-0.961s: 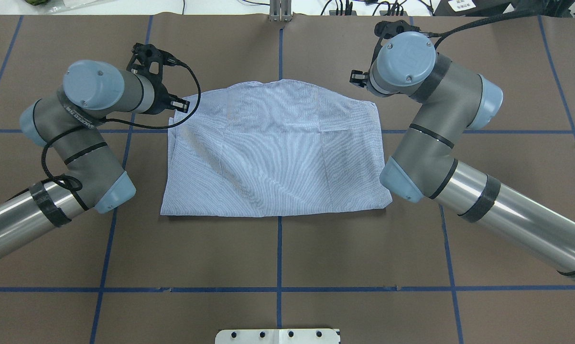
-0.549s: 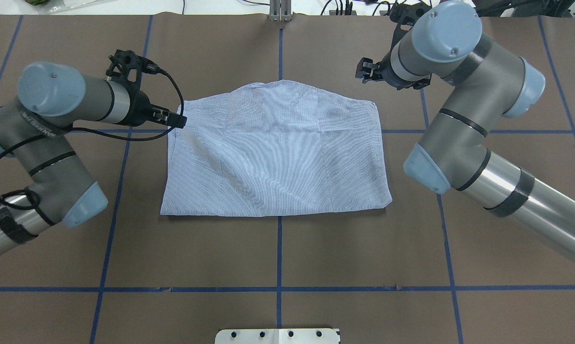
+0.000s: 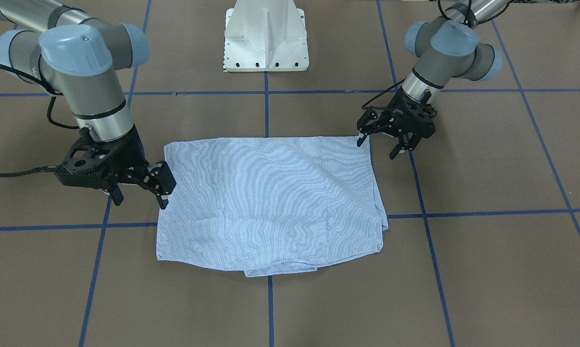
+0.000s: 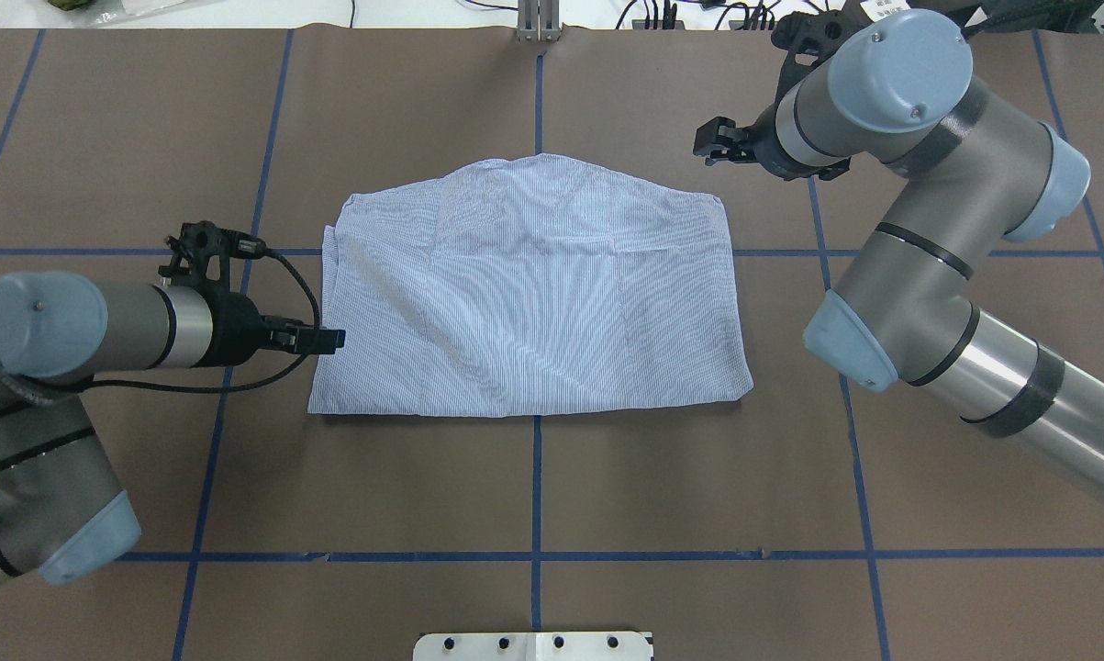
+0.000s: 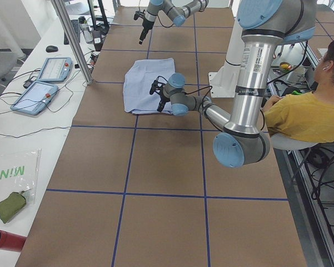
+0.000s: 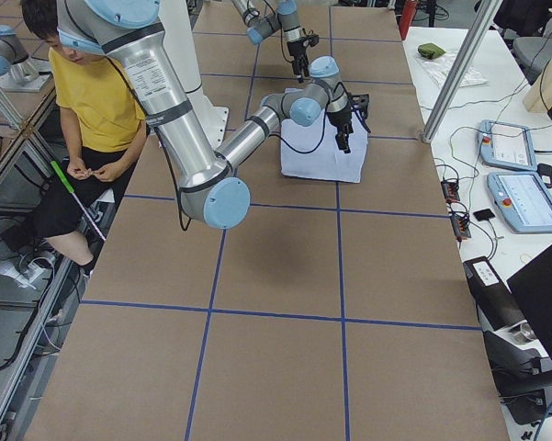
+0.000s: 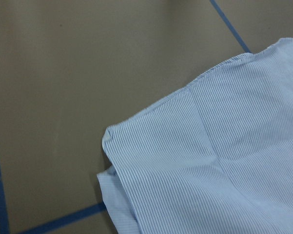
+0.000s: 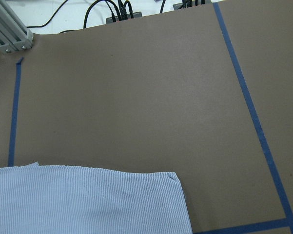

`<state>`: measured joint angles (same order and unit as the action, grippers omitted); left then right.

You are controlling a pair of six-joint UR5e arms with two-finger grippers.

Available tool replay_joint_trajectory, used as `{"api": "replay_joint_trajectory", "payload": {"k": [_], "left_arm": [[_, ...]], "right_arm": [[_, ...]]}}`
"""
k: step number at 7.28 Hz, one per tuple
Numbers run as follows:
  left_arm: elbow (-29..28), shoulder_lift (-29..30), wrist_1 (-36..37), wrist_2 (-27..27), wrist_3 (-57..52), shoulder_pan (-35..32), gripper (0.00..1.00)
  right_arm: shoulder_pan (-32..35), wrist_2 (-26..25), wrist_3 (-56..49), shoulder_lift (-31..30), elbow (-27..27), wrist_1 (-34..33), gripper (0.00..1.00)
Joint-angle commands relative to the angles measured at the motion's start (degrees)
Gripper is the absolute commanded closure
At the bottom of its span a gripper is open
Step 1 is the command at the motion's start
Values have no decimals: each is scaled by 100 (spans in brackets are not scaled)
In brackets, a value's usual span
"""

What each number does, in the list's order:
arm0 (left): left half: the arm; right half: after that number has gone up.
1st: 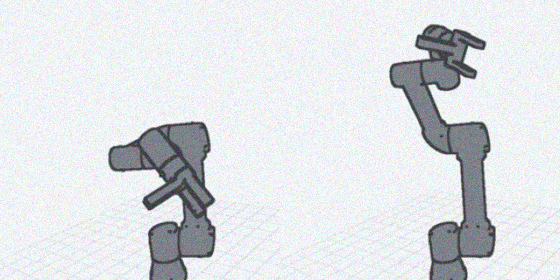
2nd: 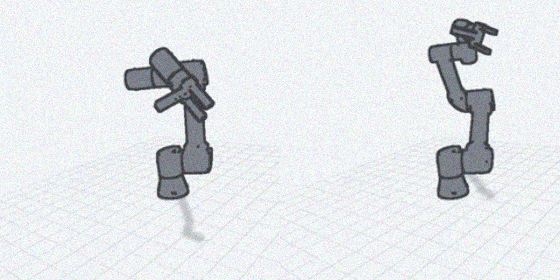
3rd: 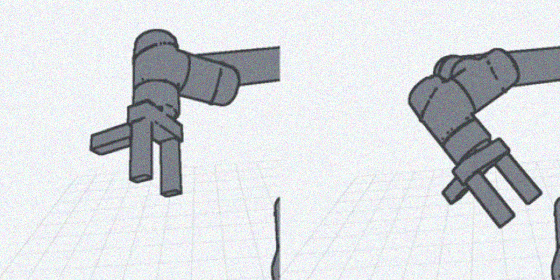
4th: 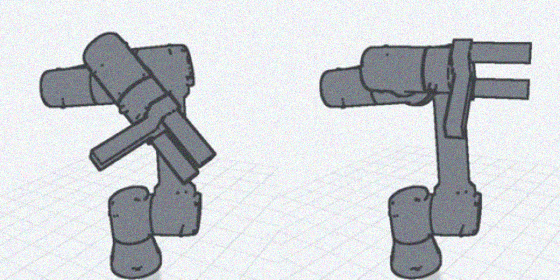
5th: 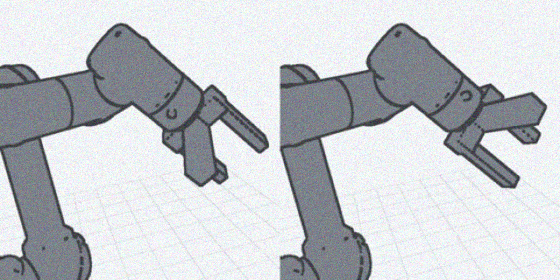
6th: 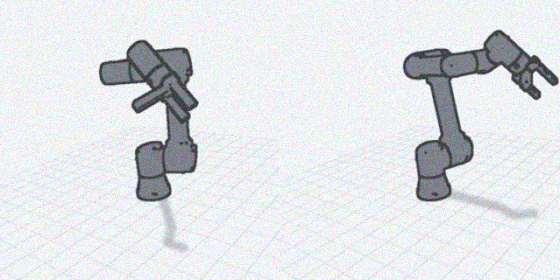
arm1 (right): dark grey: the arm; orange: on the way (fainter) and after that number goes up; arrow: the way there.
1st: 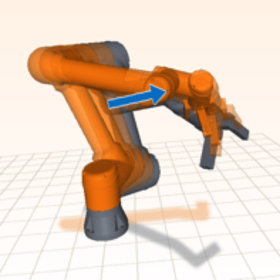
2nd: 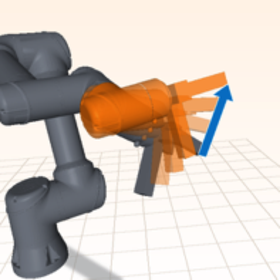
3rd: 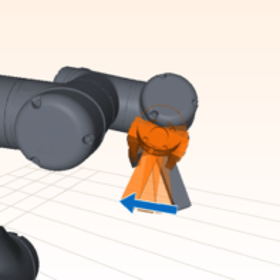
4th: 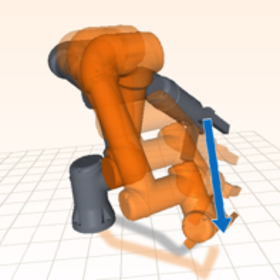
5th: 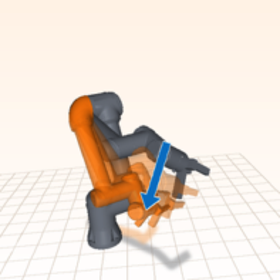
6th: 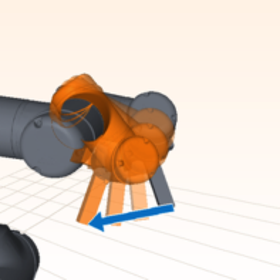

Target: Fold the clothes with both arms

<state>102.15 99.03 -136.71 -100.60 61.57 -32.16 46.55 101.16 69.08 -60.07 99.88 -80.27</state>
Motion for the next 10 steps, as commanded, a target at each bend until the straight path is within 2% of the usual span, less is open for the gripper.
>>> {"api": "replay_joint_trajectory", "payload": {"k": [1, 3, 4, 5, 6, 7, 8, 10], "left_arm": [[-11, -121, -172, 593, 715, 708, 1], [-54, -130, -163, 691, 743, 781, 29], [-72, -130, -163, 691, 734, 781, 30], [-72, -139, -163, 691, 734, 781, 36], [-72, -139, -163, 691, 734, 781, 75], [-55, -147, -163, 691, 734, 772, 100], [-20, -182, -163, 691, 699, 764, 100], [295, -637, -172, 594, 281, 659, 100]], "right_arm": [[-32, -52, 18, 4, 14, 11, 0], [-41, -52, 44, -4, 23, 20, 0], [-59, -61, 79, 4, 31, 20, 0], [-85, -87, 88, 13, 32, 20, 0], [-85, -96, 97, 13, 32, 20, 0], [-94, -96, 97, 13, 40, 20, 0], [-94, -96, 97, 13, 40, 20, 0], [-103, -96, 97, 13, 32, 20, 0]]}}
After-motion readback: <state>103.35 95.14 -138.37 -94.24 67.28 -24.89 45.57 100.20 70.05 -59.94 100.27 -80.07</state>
